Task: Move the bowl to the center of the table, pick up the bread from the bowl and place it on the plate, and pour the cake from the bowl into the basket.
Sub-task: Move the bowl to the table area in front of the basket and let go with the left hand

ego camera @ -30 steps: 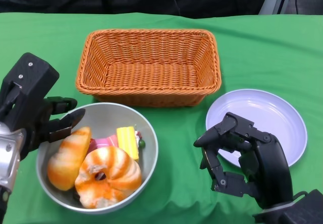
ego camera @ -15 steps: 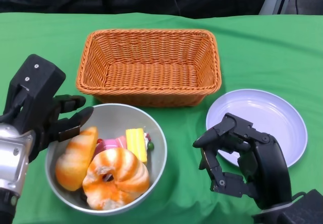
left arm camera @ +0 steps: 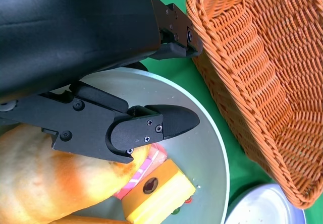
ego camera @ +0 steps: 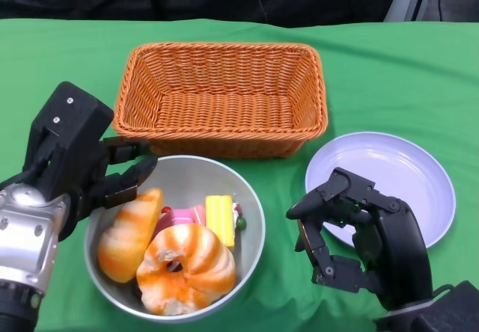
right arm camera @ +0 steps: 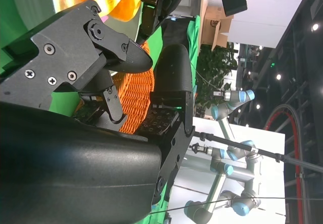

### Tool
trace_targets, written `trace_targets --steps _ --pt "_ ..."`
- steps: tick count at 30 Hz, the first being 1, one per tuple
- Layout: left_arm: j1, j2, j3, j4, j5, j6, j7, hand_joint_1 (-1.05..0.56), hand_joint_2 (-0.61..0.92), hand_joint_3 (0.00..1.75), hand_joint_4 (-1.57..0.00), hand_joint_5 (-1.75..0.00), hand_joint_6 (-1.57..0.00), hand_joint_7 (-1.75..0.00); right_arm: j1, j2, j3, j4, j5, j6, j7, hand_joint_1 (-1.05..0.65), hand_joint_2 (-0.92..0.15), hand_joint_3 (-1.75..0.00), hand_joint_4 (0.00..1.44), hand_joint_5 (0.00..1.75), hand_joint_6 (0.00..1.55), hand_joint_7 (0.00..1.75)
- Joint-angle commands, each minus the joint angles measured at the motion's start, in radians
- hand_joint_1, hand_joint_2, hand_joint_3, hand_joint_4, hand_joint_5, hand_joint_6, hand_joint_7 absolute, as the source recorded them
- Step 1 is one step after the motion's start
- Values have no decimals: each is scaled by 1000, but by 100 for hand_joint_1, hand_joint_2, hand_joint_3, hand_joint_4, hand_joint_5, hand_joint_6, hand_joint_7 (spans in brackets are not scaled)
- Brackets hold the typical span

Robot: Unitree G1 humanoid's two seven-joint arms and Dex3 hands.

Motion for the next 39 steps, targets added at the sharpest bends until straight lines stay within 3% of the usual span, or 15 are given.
trace_targets --steps 1,39 --pt "14 -1 -4 -4 -2 -29 8 -57 92 59 -43 -3 -21 -1 9 3 -4 -9 2 -11 -8 -13 -47 -111 86 149 82 113" --pt "32 -108 10 70 -56 -225 -8 -61 92 56 -47 -4 -25 -1 37 3 7 -15 -15 -37 -28 -13 -47 -112 86 151 82 112"
